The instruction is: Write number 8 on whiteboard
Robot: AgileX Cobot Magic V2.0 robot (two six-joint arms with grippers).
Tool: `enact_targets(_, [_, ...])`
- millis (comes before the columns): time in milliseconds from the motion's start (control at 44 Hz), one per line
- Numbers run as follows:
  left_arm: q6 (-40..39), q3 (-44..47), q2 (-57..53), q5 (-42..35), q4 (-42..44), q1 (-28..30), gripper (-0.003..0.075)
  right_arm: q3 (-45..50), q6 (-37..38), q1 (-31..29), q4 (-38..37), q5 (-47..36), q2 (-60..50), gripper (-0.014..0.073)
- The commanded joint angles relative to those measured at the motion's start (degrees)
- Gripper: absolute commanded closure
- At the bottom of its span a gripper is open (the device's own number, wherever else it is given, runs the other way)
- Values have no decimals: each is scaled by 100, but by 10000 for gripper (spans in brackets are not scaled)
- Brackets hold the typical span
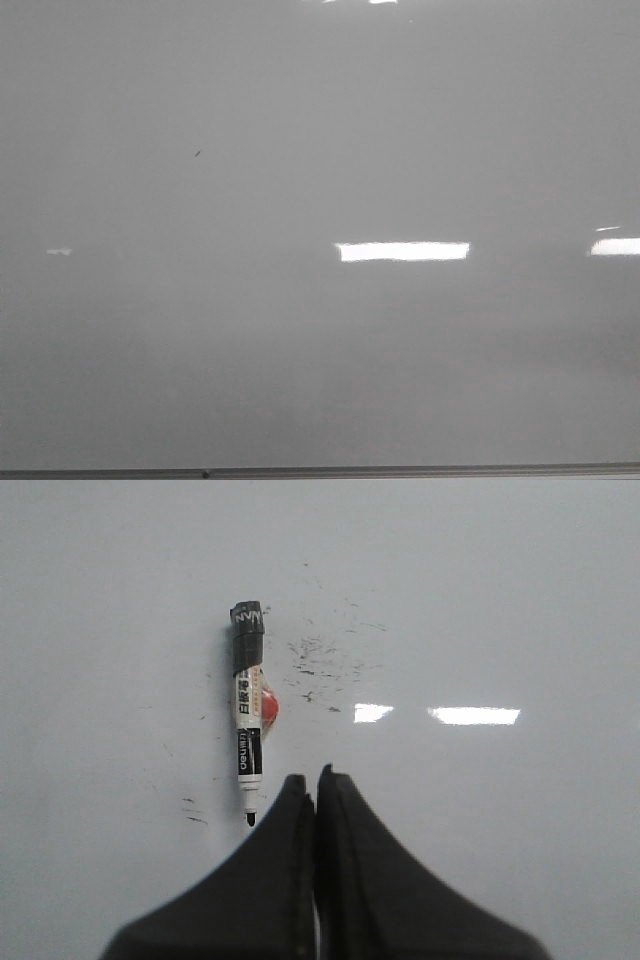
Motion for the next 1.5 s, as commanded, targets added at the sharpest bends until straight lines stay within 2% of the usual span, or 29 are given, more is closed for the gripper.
enact_targets(0, [-68,72,-71,-460,-8,-46,741,-8,-7,-30,17,-431,-96,662])
enact_targets(863, [-68,72,-71,-483,-8,-46,741,-8,-6,-30,62,-487,-96,662])
enact_targets(1022, [-68,72,-71,-1131,-128,-46,741,-93,-6,-30,269,-701,-96,662])
enact_targets(1112, [-68,-58,-71,-1752,-128,-46,741,-470,-6,-30,359,-414,-96,662])
enact_targets(1158, [-68,-229,-71,-1784,-128,-46,741,-737,-6,-30,359,-226,-96,661])
enact_targets(1317, [-68,-1086,210,-1136,-116,-46,741,-1775,-6,-30,311,566,268,660])
enact_targets(1476, [-68,-1860,1030,-229,-77,-46,741,-2575,-6,-30,311,744,1187,659])
